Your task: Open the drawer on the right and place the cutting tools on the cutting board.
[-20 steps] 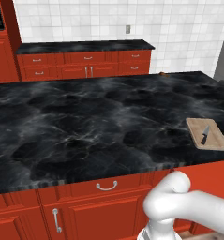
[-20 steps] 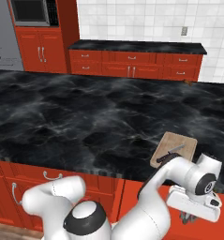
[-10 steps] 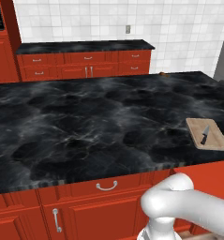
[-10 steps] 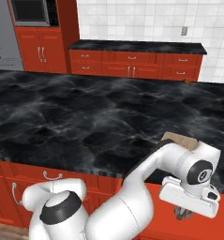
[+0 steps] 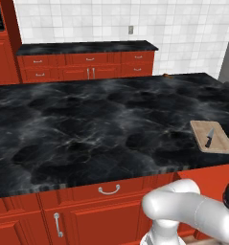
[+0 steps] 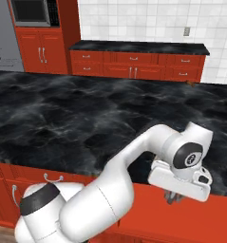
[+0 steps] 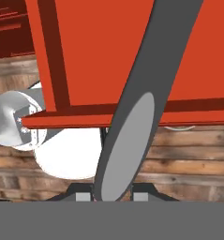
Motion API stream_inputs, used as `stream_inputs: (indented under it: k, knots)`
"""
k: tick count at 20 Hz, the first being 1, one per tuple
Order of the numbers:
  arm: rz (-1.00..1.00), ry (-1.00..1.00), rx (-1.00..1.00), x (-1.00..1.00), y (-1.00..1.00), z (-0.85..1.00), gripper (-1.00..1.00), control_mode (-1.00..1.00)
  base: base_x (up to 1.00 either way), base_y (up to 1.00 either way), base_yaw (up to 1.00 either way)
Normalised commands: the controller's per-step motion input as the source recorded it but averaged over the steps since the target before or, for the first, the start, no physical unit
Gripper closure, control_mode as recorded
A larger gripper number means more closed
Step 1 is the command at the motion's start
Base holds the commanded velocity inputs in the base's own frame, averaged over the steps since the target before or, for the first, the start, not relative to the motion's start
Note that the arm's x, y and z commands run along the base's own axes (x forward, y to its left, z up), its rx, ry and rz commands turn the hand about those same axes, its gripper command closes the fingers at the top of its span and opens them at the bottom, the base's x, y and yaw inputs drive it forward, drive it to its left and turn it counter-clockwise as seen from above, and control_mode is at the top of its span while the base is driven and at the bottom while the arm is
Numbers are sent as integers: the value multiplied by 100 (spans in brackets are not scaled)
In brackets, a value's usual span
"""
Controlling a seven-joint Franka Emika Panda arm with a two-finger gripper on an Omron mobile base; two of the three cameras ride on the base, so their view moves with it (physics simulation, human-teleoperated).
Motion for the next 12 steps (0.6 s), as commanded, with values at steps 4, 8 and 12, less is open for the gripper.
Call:
stream_inputs:
  k: [4, 8, 12]
  knots:
    - [0, -5, 0, 69, 17, 44, 100, -100, 0, 0, 0]
    - [0, 0, 0, 89, 3, 31, 100, -100, 0, 0, 0]
    - [0, 0, 0, 100, 1, 7, 100, -100, 0, 0, 0]
